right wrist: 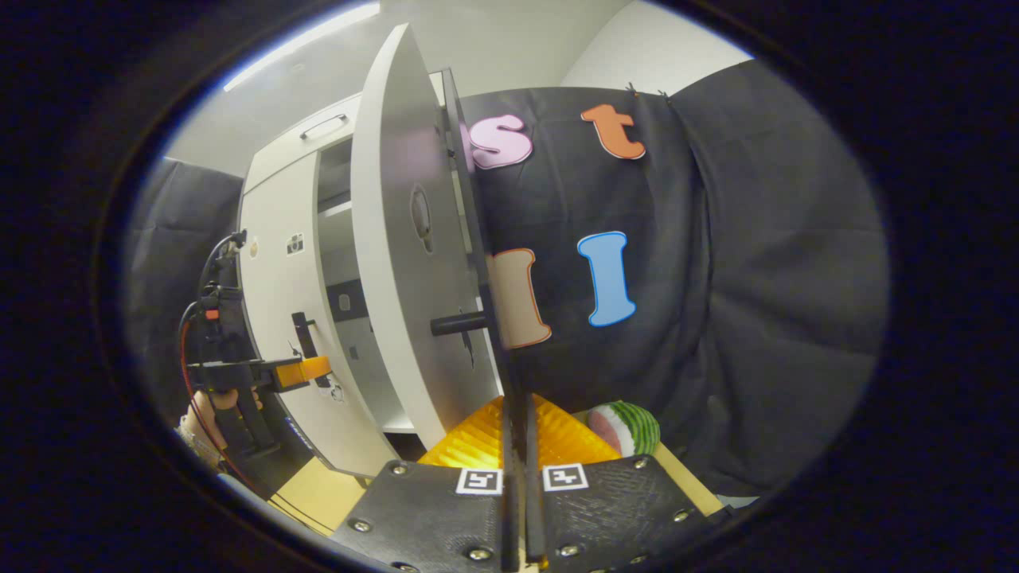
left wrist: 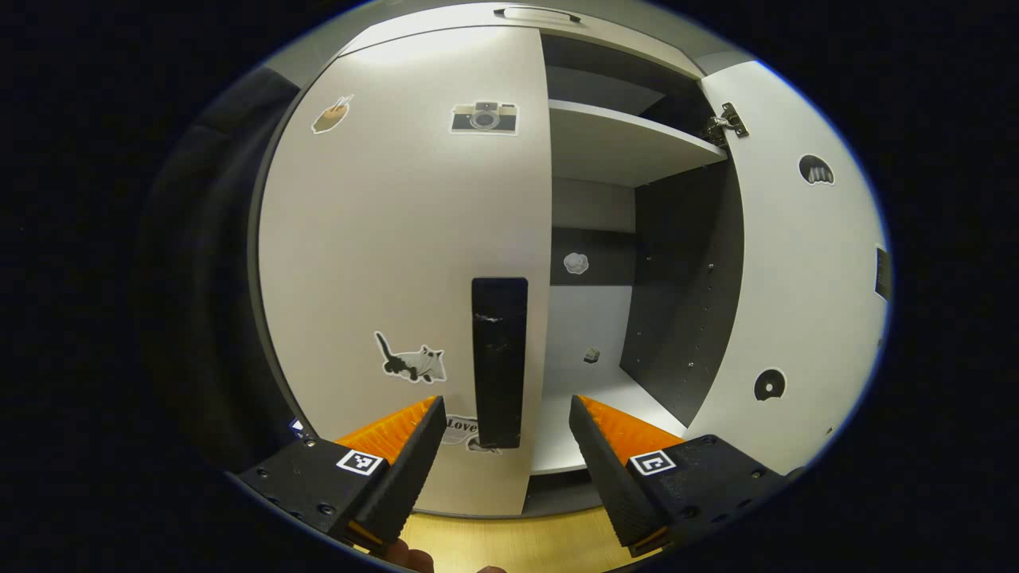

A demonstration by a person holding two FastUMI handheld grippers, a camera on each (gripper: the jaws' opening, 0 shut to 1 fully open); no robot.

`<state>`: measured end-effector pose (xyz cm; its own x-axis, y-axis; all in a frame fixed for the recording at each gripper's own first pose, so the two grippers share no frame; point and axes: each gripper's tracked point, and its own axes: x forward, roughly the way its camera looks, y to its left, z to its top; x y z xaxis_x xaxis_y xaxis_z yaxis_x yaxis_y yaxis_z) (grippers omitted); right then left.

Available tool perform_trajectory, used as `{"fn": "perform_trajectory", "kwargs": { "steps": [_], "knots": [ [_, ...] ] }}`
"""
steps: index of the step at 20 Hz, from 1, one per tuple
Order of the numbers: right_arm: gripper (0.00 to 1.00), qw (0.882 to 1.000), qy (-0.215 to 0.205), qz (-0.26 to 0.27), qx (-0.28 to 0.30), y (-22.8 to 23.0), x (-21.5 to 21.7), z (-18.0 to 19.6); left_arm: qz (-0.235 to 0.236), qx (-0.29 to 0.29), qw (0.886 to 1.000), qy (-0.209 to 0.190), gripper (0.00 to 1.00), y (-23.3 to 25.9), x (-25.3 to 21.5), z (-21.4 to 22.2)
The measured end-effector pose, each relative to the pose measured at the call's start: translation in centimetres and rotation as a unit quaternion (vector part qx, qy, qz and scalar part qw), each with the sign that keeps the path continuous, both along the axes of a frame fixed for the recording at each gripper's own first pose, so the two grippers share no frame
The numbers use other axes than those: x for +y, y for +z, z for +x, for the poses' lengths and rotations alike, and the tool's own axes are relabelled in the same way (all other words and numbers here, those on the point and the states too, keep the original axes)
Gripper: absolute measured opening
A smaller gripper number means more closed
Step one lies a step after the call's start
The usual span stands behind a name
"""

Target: Open the right door of the double-door shoe cabinet with the right hand, and open the left door with the left hand.

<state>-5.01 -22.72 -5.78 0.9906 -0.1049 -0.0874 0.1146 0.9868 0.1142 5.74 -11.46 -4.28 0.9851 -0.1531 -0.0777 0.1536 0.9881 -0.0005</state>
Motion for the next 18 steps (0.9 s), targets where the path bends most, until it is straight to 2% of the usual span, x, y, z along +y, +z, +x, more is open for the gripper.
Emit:
{"fn": "perform_trajectory", "kwargs": {
  "steps": [8,17,18],
  "knots": [
    [0.04,1.000,-0.001,0.008,-0.001,-0.1,0.2,0.2,0.002,0.006,1.000,0.016,0.97,-0.9,-0.8,2.9],
    [0.04,1.000,-0.014,0.012,-0.001,-0.2,0.1,0.1,0.024,-0.009,0.998,0.058,0.94,-1.2,0.4,3.4],
    [0.05,1.000,-0.015,0.012,-0.001,-0.2,0.0,0.2,0.019,-0.012,0.998,0.055,0.73,-1.2,0.4,3.4]
  ]
}}
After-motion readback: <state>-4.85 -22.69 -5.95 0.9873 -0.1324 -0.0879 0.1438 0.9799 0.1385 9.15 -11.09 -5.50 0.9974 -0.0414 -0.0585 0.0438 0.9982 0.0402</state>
